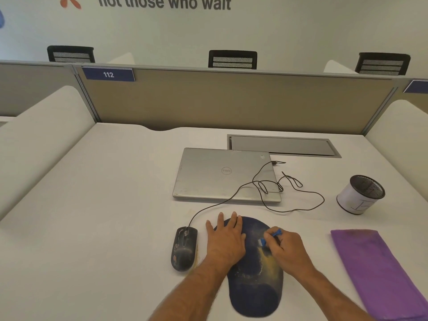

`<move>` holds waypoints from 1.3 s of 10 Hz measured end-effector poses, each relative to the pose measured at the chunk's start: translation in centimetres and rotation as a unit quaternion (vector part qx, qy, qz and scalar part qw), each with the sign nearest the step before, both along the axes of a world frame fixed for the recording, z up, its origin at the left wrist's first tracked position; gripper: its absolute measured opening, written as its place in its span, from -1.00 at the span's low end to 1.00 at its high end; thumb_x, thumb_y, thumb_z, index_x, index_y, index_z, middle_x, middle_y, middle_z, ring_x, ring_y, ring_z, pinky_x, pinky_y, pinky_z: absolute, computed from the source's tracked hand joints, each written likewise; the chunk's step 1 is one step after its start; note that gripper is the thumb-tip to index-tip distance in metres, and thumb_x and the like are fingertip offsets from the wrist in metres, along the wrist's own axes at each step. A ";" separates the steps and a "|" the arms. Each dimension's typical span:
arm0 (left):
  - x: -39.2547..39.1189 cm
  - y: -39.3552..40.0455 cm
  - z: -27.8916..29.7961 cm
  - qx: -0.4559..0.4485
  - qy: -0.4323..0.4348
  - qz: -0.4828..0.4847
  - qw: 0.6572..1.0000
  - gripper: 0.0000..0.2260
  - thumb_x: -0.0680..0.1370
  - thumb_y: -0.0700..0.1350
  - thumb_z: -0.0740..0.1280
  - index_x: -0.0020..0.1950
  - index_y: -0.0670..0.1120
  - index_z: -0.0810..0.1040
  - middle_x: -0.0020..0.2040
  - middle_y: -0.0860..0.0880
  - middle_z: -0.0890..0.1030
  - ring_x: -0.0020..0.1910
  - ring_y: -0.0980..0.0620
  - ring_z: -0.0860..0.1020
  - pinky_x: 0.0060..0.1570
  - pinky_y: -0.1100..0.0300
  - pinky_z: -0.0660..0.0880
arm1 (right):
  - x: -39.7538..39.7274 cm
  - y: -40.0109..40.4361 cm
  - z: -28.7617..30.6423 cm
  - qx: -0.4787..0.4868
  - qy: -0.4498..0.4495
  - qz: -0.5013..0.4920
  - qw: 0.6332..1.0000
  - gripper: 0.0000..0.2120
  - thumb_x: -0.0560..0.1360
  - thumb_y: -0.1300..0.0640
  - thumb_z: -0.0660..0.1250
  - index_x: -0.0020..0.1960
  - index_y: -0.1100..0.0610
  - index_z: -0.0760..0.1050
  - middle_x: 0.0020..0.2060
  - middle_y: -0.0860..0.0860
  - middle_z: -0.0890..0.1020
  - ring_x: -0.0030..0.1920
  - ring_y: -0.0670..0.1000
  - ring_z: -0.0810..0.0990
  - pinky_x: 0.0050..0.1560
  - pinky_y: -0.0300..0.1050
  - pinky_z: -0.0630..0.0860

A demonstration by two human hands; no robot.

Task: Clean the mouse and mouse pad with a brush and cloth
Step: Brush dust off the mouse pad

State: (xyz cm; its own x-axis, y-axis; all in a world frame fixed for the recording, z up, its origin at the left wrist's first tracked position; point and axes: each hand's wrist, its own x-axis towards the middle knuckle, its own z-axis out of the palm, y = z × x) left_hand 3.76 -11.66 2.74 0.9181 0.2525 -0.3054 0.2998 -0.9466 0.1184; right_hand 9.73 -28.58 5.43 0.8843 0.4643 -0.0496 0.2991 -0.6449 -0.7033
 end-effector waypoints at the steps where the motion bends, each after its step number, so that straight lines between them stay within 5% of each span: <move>1: 0.0 0.0 0.0 0.000 -0.001 0.001 1.000 -0.46 0.72 0.14 -0.06 0.64 0.01 -0.13 0.65 0.01 -0.09 0.61 -0.20 -0.13 0.50 -0.34 -0.10 | 0.0 0.0 -0.2 -0.010 0.001 0.004 1.000 -0.73 0.54 0.17 0.29 -0.33 0.10 0.51 -0.47 0.01 0.54 -0.44 0.00 0.53 -0.43 -0.29 0.45; 11: 0.0 0.0 0.0 0.001 0.000 0.000 1.000 -0.46 0.72 0.13 -0.05 0.65 0.01 -0.13 0.65 0.01 -0.09 0.61 -0.20 -0.14 0.49 -0.35 -0.10 | -0.5 0.0 0.0 0.004 0.004 0.012 1.000 -0.78 0.53 0.14 0.30 -0.28 0.07 0.54 -0.43 -0.01 0.57 -0.41 -0.02 0.56 -0.37 -0.28 0.50; 13: 0.1 0.0 0.0 0.000 -0.002 0.001 1.000 -0.46 0.72 0.13 -0.06 0.65 0.01 -0.13 0.66 0.01 -0.09 0.61 -0.20 -0.13 0.50 -0.35 -0.09 | -0.2 -0.5 -0.3 0.052 0.008 -0.036 0.998 -0.73 0.52 0.22 0.32 -0.36 0.19 0.55 -0.46 0.07 0.59 -0.43 0.06 0.56 -0.44 -0.19 0.49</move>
